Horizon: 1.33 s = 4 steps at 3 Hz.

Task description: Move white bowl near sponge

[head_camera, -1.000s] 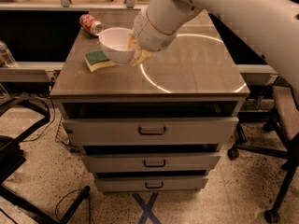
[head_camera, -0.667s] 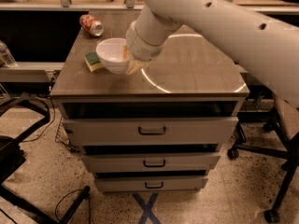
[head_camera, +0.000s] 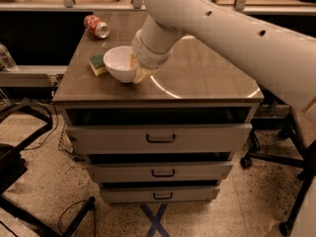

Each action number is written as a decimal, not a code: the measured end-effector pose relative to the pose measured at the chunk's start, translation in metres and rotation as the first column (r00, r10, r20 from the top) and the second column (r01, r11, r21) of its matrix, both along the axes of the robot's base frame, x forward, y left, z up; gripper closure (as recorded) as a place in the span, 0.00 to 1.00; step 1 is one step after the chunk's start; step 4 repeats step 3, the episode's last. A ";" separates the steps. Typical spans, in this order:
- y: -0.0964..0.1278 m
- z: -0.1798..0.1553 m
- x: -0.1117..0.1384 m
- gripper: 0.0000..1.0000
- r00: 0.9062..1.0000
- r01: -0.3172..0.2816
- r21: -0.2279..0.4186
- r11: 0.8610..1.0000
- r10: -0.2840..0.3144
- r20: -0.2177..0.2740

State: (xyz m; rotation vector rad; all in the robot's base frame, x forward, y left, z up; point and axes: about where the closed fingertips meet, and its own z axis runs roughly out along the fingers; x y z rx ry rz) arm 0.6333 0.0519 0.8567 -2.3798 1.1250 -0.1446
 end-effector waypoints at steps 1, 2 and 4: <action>0.001 -0.001 0.000 0.51 1.000 -0.001 -0.001 1.000 0.001 -0.002; 0.002 -0.002 -0.001 0.28 1.000 -0.003 -0.002 1.000 0.003 -0.004; 0.002 -0.004 -0.001 0.04 1.000 -0.005 -0.003 1.000 0.005 -0.006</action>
Offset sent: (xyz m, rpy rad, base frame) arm -0.0002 0.0005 -0.0010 -0.0008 0.0014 0.0012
